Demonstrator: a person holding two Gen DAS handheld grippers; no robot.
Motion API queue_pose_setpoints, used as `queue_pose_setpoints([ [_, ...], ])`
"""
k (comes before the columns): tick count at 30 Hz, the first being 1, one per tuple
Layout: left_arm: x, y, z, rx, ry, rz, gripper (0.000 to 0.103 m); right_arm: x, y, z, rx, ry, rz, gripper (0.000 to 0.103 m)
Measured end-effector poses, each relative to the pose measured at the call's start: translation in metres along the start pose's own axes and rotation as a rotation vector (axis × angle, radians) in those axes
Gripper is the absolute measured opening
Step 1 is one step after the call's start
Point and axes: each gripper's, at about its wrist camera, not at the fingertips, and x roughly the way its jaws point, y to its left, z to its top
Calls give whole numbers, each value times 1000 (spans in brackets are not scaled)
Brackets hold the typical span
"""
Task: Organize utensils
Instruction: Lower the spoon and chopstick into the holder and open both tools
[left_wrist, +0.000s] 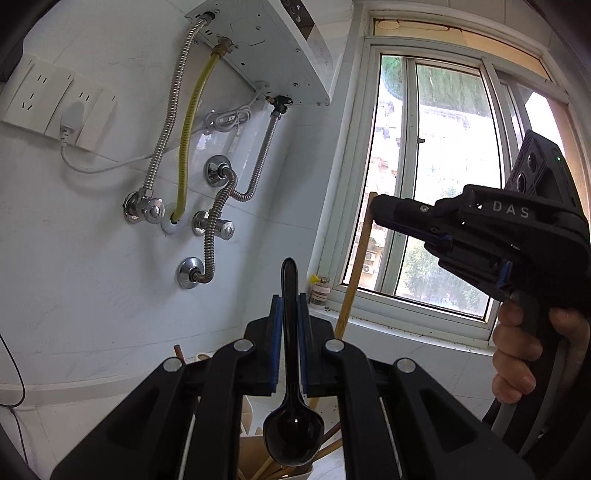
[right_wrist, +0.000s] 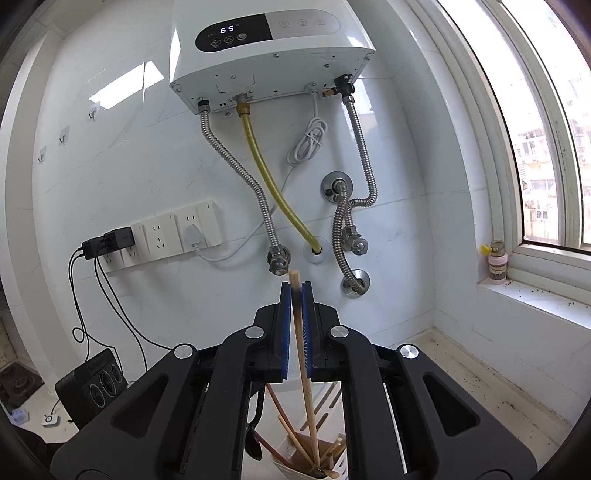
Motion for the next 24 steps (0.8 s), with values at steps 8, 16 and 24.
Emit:
queue_pose_setpoints([
  [8, 4, -8, -25, 101, -10, 34, 8, -2, -14, -6, 19, 13, -3, 5],
  [16, 1, -3, -46, 117, 31, 53, 8, 1, -24, -15, 49, 32, 5, 5],
  [24, 2, 1, -58, 150, 52, 75, 8, 3, -25, -19, 40, 57, 2, 5],
])
